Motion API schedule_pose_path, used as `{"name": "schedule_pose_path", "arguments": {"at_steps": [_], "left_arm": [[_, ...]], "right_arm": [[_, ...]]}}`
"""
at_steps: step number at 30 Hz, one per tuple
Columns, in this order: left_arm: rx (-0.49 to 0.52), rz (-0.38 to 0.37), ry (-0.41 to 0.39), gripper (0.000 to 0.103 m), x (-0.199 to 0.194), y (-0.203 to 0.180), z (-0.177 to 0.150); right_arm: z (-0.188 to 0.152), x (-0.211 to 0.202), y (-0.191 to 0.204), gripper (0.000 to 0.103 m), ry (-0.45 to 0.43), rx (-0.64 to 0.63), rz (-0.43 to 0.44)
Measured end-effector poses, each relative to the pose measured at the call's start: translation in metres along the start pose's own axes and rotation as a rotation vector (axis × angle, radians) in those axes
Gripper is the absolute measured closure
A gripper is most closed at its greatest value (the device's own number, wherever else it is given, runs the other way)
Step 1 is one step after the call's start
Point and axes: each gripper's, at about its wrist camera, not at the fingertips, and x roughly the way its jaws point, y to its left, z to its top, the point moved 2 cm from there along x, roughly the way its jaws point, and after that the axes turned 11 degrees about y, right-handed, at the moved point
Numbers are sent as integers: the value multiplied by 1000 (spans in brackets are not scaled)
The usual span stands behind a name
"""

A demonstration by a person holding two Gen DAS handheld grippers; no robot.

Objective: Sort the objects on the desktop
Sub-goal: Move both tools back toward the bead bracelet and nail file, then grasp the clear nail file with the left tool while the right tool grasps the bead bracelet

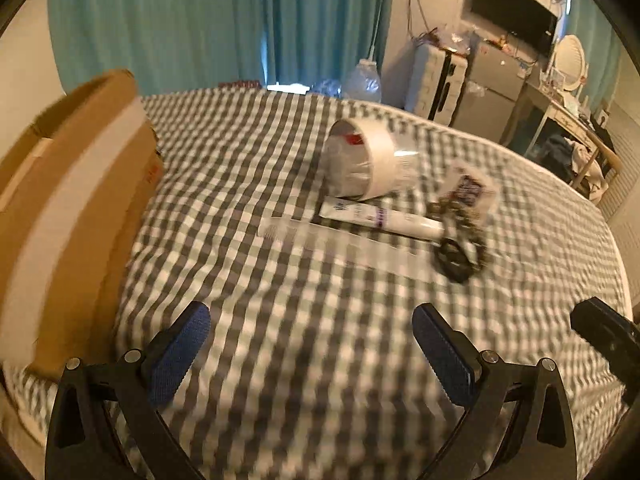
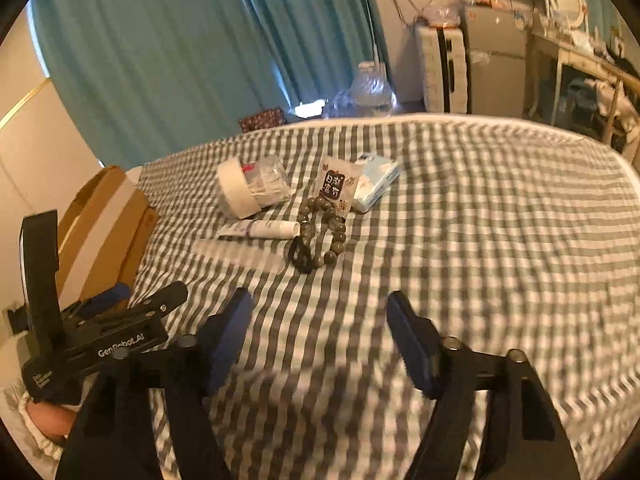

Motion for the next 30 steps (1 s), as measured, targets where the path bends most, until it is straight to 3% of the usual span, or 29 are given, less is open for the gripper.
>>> {"name": "schedule_pose_path", "arguments": {"at_steps": [4, 7, 13, 15, 18, 21, 24, 30], "left_arm": [[33, 13, 4, 0, 28, 4, 16], [74, -36, 12, 0, 45, 1, 22], [184, -87, -40, 0, 67, -8, 29], [231, -73, -39, 0, 74, -9, 33], [316, -135, -31, 0, 79, -6, 40], [495, -212, 55, 0, 80, -8, 43], [673, -182, 111, 0, 81, -15, 38], [681, -138, 128, 2, 92, -30, 51]], "right_arm": [[32, 47, -19, 48, 28, 70, 5], [51, 79, -31, 48, 66, 141, 36], [62, 116, -20, 52, 70, 46, -16], [63, 120, -12, 91, 70, -33, -52], [60, 116, -19, 92, 63, -11, 7], [57, 110, -30, 92, 88, 29, 67], [54, 105, -30, 92, 96, 28, 71], [45, 100, -24, 92, 115, 20, 57]]}}
